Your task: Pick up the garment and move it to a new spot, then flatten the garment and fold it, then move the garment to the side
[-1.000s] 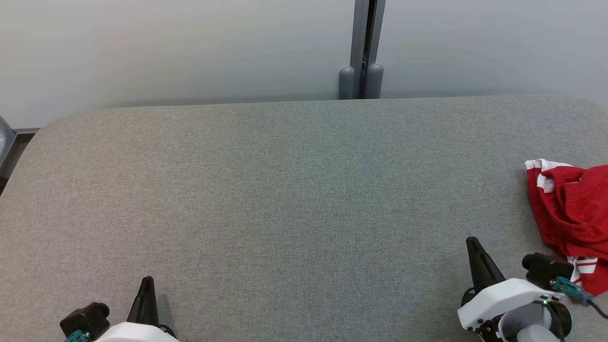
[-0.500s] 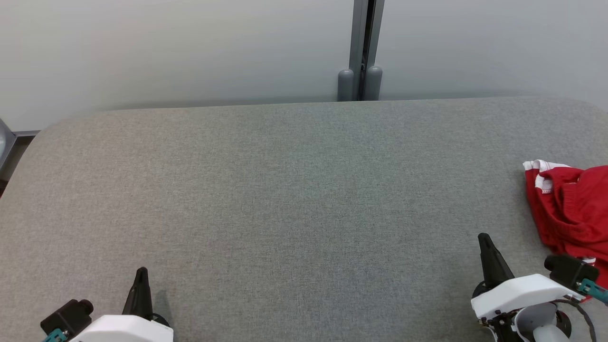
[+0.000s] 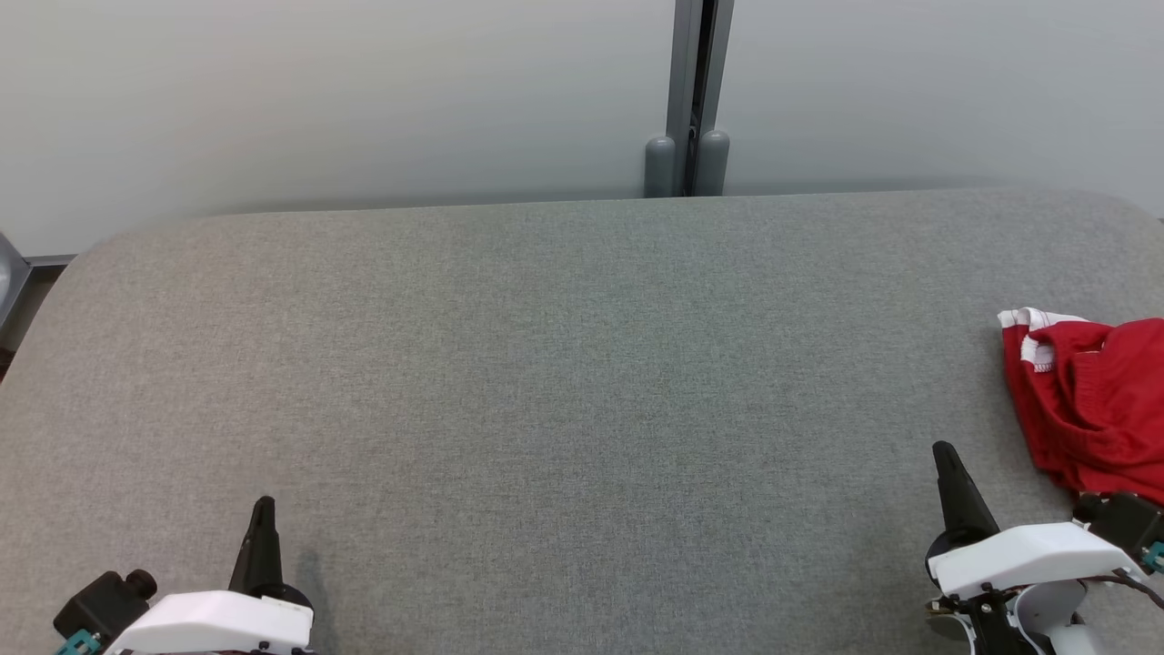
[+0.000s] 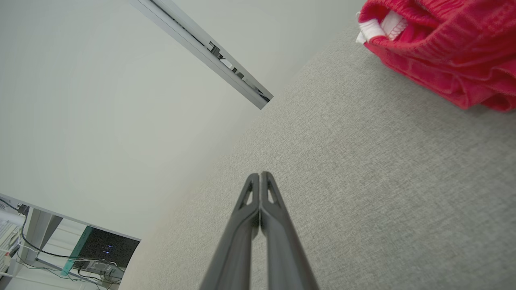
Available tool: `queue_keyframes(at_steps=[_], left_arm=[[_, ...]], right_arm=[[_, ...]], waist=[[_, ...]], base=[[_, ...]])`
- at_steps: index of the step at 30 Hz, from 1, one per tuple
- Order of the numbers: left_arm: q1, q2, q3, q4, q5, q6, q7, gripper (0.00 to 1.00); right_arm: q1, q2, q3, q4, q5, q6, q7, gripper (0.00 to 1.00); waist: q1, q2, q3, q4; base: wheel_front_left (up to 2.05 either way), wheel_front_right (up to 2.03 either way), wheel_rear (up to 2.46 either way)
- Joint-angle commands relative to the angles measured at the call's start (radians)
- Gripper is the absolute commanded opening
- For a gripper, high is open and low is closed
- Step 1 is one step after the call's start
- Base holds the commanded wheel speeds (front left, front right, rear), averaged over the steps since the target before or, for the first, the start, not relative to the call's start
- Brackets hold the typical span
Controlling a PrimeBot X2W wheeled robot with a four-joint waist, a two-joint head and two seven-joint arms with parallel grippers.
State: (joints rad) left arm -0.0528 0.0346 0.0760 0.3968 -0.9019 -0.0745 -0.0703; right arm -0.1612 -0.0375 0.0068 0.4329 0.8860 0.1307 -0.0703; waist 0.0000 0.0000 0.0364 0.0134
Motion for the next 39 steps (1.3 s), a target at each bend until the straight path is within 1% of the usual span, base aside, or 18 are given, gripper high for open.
queue_keyframes(at_steps=[1,22,39], left_arm=[[-0.033,0.010,0.006,-0.018,-0.025,-0.007,0.005,0.00],[-0.044,0.012,0.018,-0.065,-0.257,-0.024,0.067,0.00],[-0.049,0.014,0.026,-0.096,-0.415,-0.037,0.108,0.00]], right_arm=[[-0.006,-0.008,-0.007,-0.020,0.025,0.000,0.007,0.00],[0.015,-0.011,-0.047,-0.079,0.262,0.000,0.068,0.00],[0.029,-0.013,-0.074,-0.120,0.424,0.000,0.109,0.00]], waist=[[0.0000,0.0000,0.000,0.000],[0.0000,0.0000,-0.009,-0.004],[0.0000,0.0000,-0.016,-0.006]], base=[[0.00,0.00,0.00],[0.00,0.00,0.00],[0.00,0.00,0.00]])
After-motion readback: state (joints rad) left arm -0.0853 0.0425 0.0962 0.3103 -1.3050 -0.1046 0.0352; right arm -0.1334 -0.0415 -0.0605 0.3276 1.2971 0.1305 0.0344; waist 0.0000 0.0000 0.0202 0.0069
